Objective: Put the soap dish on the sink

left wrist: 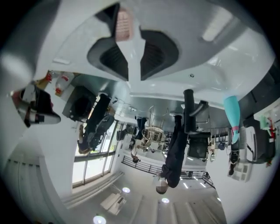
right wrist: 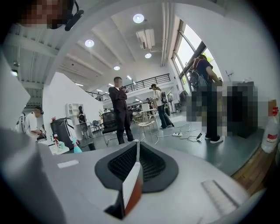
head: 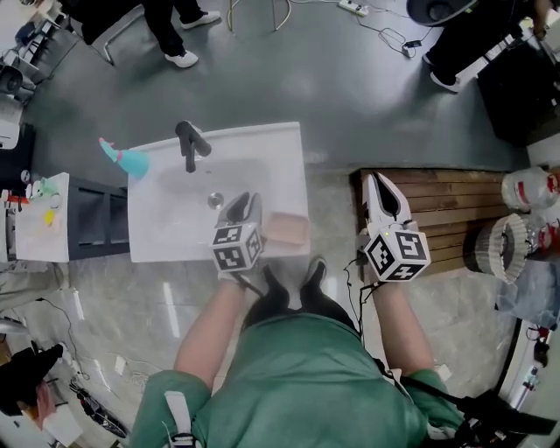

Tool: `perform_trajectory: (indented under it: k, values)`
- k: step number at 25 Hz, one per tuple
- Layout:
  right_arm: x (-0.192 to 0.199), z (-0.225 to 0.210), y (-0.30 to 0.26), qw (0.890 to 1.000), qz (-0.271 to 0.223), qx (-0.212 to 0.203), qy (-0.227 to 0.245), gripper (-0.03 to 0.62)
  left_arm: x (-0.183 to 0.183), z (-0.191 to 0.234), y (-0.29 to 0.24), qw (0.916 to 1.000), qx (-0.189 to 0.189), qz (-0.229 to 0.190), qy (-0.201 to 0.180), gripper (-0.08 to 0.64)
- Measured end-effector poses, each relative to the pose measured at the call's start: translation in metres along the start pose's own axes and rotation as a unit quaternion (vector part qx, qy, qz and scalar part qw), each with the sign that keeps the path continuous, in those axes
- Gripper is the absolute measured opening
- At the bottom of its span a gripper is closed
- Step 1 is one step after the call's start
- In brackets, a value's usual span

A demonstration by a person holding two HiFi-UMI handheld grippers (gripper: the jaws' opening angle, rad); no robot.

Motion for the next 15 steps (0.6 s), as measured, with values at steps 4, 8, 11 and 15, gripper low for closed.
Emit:
perform_trajectory:
  k: [4, 8, 11, 15]
  values:
    - [-0.02, 0.012, 0.006, 1.0, -0.017, -0.006, 0.012, 0.02, -0.056, -0.015, 0.025, 0.998, 0.018, -0.059, -0.013, 0.084]
    - [-0.041, 0.025, 0.013, 0.999, -0.032, -0.017, 0.035, 0.02, -0.107, -0.034, 0.051, 0.9909, 0.025, -0.12, -0.055, 0.075]
    - [-0.057, 0.033, 0.018, 0.998, -0.049, -0.028, 0.041, 0.02, -0.134, -0.048, 0.067, 0.9847, 0.031, -0.153, -0.076, 0.066]
    - [-0.081, 0.044, 0.025, 0.995, -0.079, -0.044, 0.045, 0.02, -0.162, -0.064, 0.091, 0.977, 0.041, -0.191, -0.086, 0.06]
Point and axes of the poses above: the fingertips, and each gripper's own axes: y backward along the fingers, z to its left, x out of its underside, the point moved 4 cm from there along y, backward along the fingers, and after that the axes turned 8 degrees about x, right-handed, at the moved point
